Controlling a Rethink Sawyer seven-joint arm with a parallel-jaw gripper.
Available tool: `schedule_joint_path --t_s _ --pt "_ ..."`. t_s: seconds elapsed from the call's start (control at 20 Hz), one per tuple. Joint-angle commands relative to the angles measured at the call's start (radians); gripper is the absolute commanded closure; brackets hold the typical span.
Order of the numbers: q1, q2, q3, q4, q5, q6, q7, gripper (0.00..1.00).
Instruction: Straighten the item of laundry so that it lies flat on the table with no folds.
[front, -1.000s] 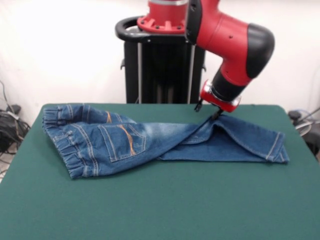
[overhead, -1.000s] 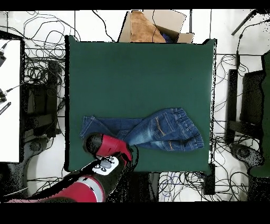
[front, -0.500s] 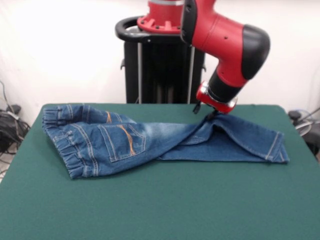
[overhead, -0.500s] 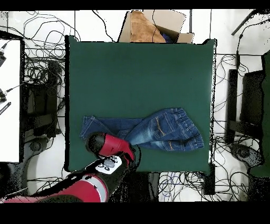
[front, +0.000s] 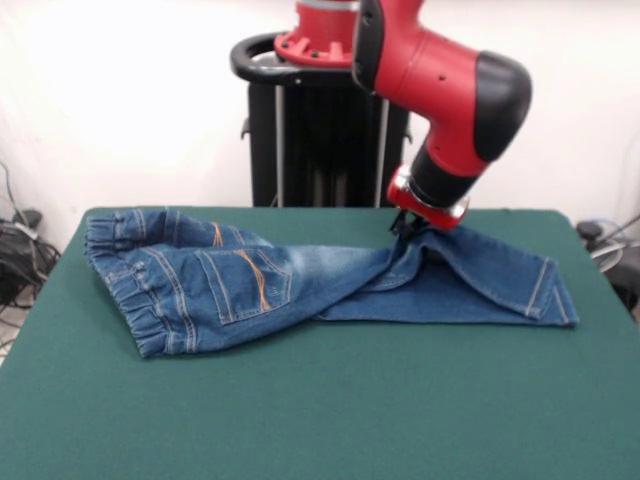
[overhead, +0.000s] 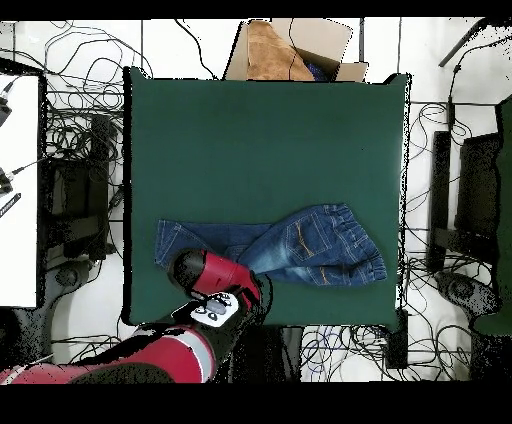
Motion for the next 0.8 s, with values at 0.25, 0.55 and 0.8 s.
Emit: schedule_joint_path --t_s 0.25,0.55,0.8 --pt "-0.072 0.004 0.157 -0.005 -0.016 -0.114 0.147 1.0" --pt "-0.031 -0.024 0.099 -0.039 -0.054 0.041 0.155 1.0" --pt "-0.04 -0.045 0.105 -0.033 -0.069 0.059 0.156 1.0"
